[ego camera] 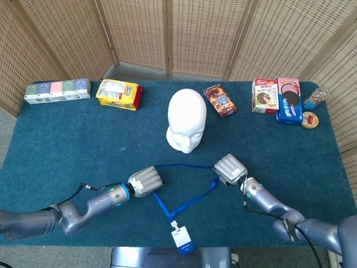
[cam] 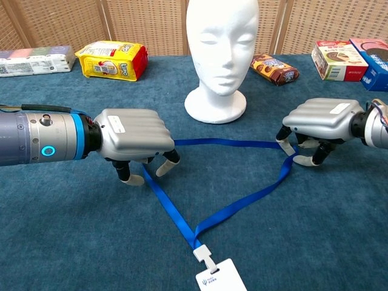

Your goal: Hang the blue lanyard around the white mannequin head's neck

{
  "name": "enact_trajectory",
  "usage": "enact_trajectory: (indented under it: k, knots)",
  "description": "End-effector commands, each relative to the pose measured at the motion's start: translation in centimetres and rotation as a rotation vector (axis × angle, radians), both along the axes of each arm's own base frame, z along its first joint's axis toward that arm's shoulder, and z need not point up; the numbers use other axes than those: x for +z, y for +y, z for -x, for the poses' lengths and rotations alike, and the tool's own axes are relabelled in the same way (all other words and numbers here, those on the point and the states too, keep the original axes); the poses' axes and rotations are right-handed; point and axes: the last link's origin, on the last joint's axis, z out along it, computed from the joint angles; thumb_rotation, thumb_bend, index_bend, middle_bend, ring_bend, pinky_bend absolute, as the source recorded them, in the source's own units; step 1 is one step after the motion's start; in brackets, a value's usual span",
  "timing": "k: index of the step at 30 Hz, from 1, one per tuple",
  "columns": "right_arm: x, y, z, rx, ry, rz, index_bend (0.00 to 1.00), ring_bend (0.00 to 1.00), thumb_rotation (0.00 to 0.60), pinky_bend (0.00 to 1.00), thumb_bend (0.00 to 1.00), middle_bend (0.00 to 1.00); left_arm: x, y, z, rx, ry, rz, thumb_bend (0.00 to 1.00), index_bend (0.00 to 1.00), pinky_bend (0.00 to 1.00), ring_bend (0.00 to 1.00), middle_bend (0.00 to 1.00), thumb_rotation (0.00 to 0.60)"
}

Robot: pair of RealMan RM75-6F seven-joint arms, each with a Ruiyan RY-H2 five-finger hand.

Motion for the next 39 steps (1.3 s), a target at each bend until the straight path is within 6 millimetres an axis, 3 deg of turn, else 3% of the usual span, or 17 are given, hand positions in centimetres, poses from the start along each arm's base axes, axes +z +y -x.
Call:
enact_trajectory:
  k: [1,19,35,39]
  knots:
    - [-0.05,0.01,0.06,-0.001,0.001,-0.001,0.65,1.0,0.548,1.0,0.55,0.99,-0.14,-0.06,0.05,-0.001,0.007,0.002,0.28,0.48,1.0,1.0,1.0,0.6]
    - [-0.14,-0.02,0.46,-0.012,0.005,-0.003,0.66,1.0,0.548,1.0,0.55,1.0,-0.71,0.08,-0.17,0.019,0.01,0.003,0.33,0.49,1.0,1.0,1.0,0.6]
    - [-0.16,-0.12,0.59,-0.019,0.004,0.0,0.68,1.0,0.553,1.0,0.55,1.0,-0.89,0.16,-0.26,0.05,0.013,0.014,0.4,0.57,1.0,1.0,1.0,0.6]
    - [-0.22,-0.06,0.42,-0.024,-0.006,-0.003,0.7,1.0,0.587,1.0,0.55,1.0,-0.74,0.12,-0.27,0.061,0.001,0.015,0.4,0.58,1.0,1.0,1.0,0.6]
